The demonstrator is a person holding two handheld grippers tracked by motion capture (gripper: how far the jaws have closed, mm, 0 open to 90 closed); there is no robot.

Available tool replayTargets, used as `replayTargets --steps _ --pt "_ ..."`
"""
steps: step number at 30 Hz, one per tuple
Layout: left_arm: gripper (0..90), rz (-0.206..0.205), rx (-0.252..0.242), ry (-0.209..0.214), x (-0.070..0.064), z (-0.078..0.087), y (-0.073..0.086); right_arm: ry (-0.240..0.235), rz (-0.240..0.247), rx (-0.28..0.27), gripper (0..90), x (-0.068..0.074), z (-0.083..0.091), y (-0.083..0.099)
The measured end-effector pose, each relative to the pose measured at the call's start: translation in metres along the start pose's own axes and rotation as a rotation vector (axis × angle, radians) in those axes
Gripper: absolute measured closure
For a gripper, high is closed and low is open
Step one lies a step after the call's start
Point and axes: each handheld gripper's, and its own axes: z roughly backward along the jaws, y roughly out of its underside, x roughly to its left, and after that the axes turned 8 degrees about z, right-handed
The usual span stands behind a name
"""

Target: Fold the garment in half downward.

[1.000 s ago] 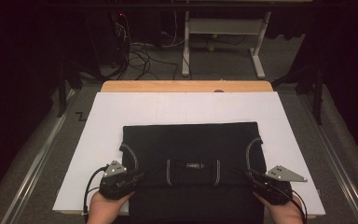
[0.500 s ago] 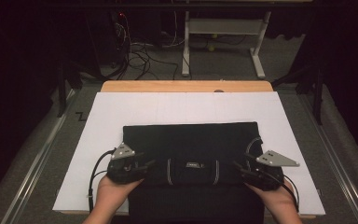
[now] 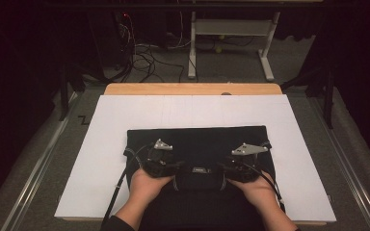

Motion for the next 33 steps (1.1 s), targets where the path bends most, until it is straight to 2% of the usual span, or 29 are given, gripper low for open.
replayTargets --steps 5,10,14,21,28,33 --pt "59.9 -0.011 0.002 -0.006 -0.003 -0.005 0.003 -0.006 0.013 0.025 64.1 0.005 -0.007 0.002" --pt "74.3 -0.031 -0.032 -0.017 -0.005 0.0 0.006 0.023 0.037 0.015 77.2 0.008 -0.005 0.002" --pt "76.7 -0.041 -0.062 -0.004 -0.007 0.007 0.01 0.032 0.047 -0.01 81.4 0.009 0.0 0.004" --pt "77.1 -0.056 -0.123 0.035 -0.009 0.025 0.023 0.033 0.062 -0.09 82.4 0.015 0.017 0.012" --pt "76.9 -0.076 -0.151 0.071 -0.016 0.039 0.041 0.016 0.092 -0.145 82.5 0.028 0.036 0.02" --pt "76.7 -0.096 -0.158 0.09 -0.023 0.048 0.052 0.004 0.106 -0.163 82.4 0.036 0.047 0.028"
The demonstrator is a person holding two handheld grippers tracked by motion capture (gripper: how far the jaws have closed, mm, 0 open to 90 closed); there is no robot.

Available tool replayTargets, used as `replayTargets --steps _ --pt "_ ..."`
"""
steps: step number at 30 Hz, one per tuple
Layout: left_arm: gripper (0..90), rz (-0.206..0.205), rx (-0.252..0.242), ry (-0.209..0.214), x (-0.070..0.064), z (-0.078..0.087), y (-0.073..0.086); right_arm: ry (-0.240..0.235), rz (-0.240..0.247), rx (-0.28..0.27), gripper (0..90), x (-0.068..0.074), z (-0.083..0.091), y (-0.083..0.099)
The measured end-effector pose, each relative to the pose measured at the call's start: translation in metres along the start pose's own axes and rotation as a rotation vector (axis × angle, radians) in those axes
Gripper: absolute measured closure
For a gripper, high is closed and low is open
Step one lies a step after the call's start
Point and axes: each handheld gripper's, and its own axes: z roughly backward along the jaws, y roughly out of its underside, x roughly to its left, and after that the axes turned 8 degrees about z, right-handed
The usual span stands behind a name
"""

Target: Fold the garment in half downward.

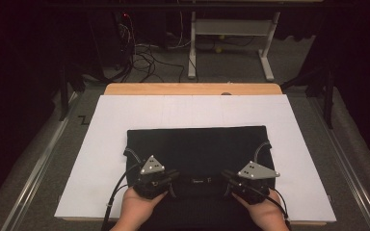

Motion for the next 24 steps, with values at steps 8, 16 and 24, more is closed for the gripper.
replayTargets --steps 8,16,24 --pt "76.4 -0.009 0.009 0.014 -0.011 0.008 0.022 -0.024 0.006 0.002 82.2 0.01 0.01 0.014" --pt "76.0 -0.005 0.005 0.035 -0.019 0.014 0.037 -0.043 0.001 -0.003 82.1 0.02 0.018 0.024" --pt "75.3 -0.003 0.002 0.058 -0.023 0.019 0.045 -0.064 -0.006 -0.018 81.6 0.027 0.029 0.032"
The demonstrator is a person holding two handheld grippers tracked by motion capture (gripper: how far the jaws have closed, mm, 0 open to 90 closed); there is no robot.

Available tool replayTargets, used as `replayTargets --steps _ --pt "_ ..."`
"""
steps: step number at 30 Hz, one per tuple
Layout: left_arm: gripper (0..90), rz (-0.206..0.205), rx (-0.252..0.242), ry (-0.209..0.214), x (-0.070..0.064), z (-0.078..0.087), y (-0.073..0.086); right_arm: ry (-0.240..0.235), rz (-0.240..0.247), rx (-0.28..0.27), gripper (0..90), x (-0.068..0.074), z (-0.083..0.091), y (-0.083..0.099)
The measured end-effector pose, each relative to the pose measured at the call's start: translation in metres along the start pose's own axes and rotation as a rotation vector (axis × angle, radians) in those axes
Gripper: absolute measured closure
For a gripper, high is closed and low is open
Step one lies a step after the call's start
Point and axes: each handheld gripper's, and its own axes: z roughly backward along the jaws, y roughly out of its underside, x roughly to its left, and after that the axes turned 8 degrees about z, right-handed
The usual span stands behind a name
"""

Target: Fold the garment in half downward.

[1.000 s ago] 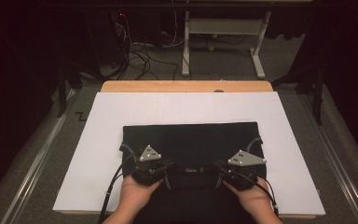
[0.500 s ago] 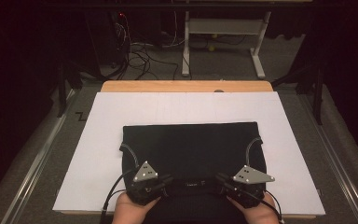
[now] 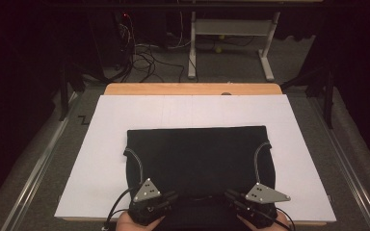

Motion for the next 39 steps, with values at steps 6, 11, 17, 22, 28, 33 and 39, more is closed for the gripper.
replayTargets --steps 6,11,17,22,28,33,39 --pt "73.3 -0.015 -0.004 0.009 -0.006 0.004 0.006 -0.004 0.014 -0.011 81.4 0.005 0.008 0.001" --pt "71.1 -0.014 -0.004 0.008 -0.005 0.004 0.007 -0.012 0.023 -0.007 78.6 0.008 0.01 0.004" --pt "67.9 -0.034 -0.015 0.0 -0.01 0.008 0.008 -0.015 0.017 -0.017 76.3 0.008 0.014 0.005" --pt "63.1 -0.038 -0.016 -0.002 -0.012 0.009 0.009 -0.018 0.017 -0.023 70.0 0.009 0.017 0.006" --pt "56.7 -0.042 -0.061 -0.019 -0.012 0.016 0.006 0.002 -0.006 -0.045 59.8 0.007 0.021 0.004" --pt "54.0 -0.027 -0.064 -0.028 -0.008 0.016 0.005 0.014 -0.013 -0.059 56.0 0.006 0.021 0.002" --pt "52.2 -0.025 -0.062 -0.041 -0.002 0.015 0.004 0.028 -0.02 -0.08 52.7 0.005 0.021 -0.002"
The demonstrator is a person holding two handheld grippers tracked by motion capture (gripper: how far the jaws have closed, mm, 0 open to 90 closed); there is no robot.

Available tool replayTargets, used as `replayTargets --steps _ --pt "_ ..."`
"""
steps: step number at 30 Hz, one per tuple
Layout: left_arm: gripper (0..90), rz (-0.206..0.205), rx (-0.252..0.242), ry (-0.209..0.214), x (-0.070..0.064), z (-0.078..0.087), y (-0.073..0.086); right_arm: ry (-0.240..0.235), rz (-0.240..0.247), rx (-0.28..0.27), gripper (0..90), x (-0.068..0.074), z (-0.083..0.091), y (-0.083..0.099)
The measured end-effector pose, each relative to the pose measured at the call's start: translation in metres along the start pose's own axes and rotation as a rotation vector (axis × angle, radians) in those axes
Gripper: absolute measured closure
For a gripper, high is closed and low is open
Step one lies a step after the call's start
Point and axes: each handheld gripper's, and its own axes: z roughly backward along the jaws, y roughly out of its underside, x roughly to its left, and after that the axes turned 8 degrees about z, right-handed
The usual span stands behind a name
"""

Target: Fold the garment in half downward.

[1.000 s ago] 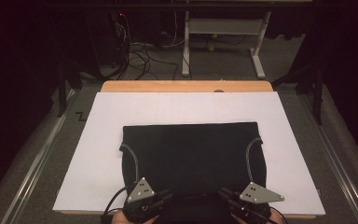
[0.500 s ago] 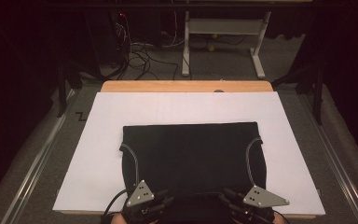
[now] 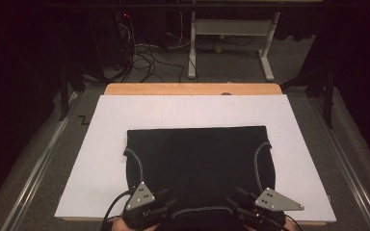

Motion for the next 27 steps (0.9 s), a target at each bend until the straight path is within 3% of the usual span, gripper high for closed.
replayTargets --steps 6,10,14,21,27 --pt "47.7 0.004 -0.029 0.009 0.008 0.002 -0.004 0.007 0.003 -0.007 45.5 -0.001 -0.004 -0.004" --pt "44.3 0.005 -0.049 -0.008 0.016 0.004 -0.012 0.028 0.005 -0.016 37.5 -0.006 -0.009 -0.01" --pt "38.2 0.017 -0.065 -0.014 0.027 0.008 -0.02 0.044 -0.007 -0.022 31.4 -0.012 -0.014 -0.013" --pt "36.3 0.007 -0.088 -0.043 0.046 0.014 -0.032 0.058 -0.027 -0.035 23.5 -0.022 -0.022 -0.021" --pt "31.6 0.029 -0.099 -0.046 0.064 0.015 -0.043 0.075 -0.032 -0.046 15.8 -0.03 -0.028 -0.031"
